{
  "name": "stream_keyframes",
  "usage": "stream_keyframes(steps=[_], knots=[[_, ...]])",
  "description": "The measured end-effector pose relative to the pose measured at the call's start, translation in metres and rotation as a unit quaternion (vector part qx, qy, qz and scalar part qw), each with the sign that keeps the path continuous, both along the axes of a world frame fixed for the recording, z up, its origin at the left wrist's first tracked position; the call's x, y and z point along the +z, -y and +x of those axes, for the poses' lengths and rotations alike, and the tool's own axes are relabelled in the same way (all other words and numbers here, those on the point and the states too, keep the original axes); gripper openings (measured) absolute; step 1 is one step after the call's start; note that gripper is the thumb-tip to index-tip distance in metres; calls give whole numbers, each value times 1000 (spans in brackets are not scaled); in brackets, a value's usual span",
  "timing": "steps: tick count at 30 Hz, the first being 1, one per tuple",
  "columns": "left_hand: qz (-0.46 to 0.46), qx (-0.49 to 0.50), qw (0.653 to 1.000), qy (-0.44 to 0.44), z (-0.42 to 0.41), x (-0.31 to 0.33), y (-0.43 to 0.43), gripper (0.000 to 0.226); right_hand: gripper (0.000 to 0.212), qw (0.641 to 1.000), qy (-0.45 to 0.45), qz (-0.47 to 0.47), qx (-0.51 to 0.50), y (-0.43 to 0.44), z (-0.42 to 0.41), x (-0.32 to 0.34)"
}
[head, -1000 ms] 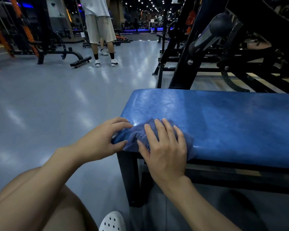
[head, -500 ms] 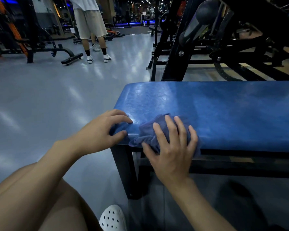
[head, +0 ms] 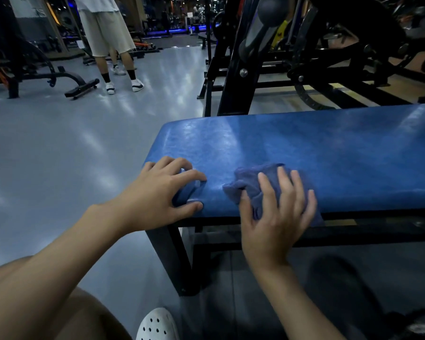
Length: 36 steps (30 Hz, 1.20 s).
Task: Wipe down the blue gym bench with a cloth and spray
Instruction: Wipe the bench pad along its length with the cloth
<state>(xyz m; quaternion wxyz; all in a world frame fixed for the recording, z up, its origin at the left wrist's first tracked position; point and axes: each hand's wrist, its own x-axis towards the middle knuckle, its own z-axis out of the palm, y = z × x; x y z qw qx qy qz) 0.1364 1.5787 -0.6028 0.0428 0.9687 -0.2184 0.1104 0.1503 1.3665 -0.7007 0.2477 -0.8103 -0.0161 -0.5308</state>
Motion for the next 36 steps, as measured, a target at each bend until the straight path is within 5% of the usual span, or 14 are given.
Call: stream_keyframes(steps=[5, 12, 18, 24, 36], knots=[[0, -30, 999, -11, 6, -1, 15, 55, 34, 995, 35, -78, 42, 37, 12, -4], [9, -39, 999, -2, 14, -2, 31, 58, 39, 997, 31, 47, -58, 57, 17, -3], [38, -97, 995, -2, 30, -1, 69, 63, 41, 998, 32, -35, -28, 76, 17, -6], [47, -146, 988, 4, 50, -1, 102, 67, 43, 995, 50, 32, -78, 129, 33, -4], [96, -70, 992, 52, 52, -4, 171, 67, 37, 998, 29, -23, -48, 188, 39, 1]])
